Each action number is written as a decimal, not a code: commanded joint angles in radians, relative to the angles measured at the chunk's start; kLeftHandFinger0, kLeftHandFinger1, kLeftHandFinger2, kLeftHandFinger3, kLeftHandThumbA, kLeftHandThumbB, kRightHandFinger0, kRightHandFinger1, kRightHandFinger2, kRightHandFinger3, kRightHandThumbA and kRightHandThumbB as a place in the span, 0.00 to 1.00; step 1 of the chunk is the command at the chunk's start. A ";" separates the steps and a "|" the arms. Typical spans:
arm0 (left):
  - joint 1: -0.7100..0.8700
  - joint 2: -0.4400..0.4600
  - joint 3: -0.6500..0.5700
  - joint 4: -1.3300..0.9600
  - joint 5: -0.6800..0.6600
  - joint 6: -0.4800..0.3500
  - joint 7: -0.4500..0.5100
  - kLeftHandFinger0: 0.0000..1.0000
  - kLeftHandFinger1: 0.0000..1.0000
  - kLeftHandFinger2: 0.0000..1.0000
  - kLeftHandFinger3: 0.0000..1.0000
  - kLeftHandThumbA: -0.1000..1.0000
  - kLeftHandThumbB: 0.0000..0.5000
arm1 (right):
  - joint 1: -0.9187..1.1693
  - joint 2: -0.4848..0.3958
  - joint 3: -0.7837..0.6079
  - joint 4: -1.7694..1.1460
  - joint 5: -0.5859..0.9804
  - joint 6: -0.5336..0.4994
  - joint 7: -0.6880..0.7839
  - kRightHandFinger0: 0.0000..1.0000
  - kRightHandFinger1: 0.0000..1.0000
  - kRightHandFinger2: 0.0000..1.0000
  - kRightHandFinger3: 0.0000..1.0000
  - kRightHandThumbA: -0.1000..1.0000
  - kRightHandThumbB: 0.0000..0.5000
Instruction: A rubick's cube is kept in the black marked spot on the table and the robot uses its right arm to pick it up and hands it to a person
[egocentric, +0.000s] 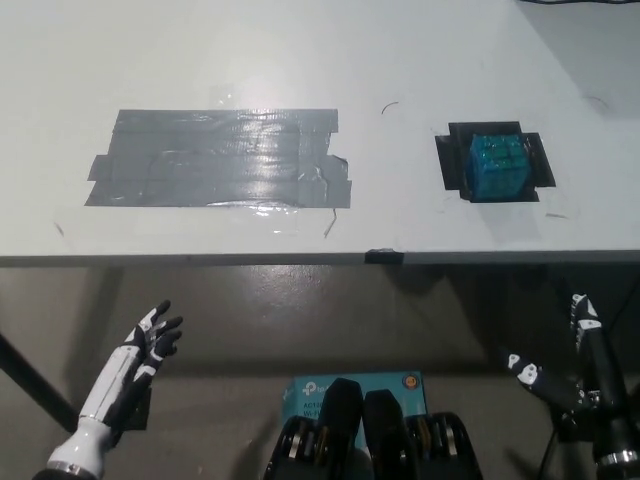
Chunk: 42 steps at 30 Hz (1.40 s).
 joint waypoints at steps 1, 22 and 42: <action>0.009 -0.002 0.009 -0.021 0.021 -0.074 0.013 0.90 0.99 1.00 1.00 1.00 0.39 | -0.020 0.017 -0.036 -0.143 -0.050 -0.084 -0.065 1.00 1.00 1.00 1.00 0.86 0.52; 0.031 -0.011 0.027 -0.008 0.021 -0.112 0.010 1.00 1.00 1.00 1.00 1.00 0.47 | -0.497 0.002 -0.087 0.092 -0.147 0.224 -0.114 1.00 1.00 1.00 1.00 1.00 0.75; 0.018 -0.012 0.030 -0.025 0.015 -0.095 -0.001 0.99 1.00 1.00 1.00 1.00 0.54 | -0.779 -0.001 -0.094 0.793 -0.067 0.106 -0.190 1.00 1.00 1.00 1.00 0.94 0.90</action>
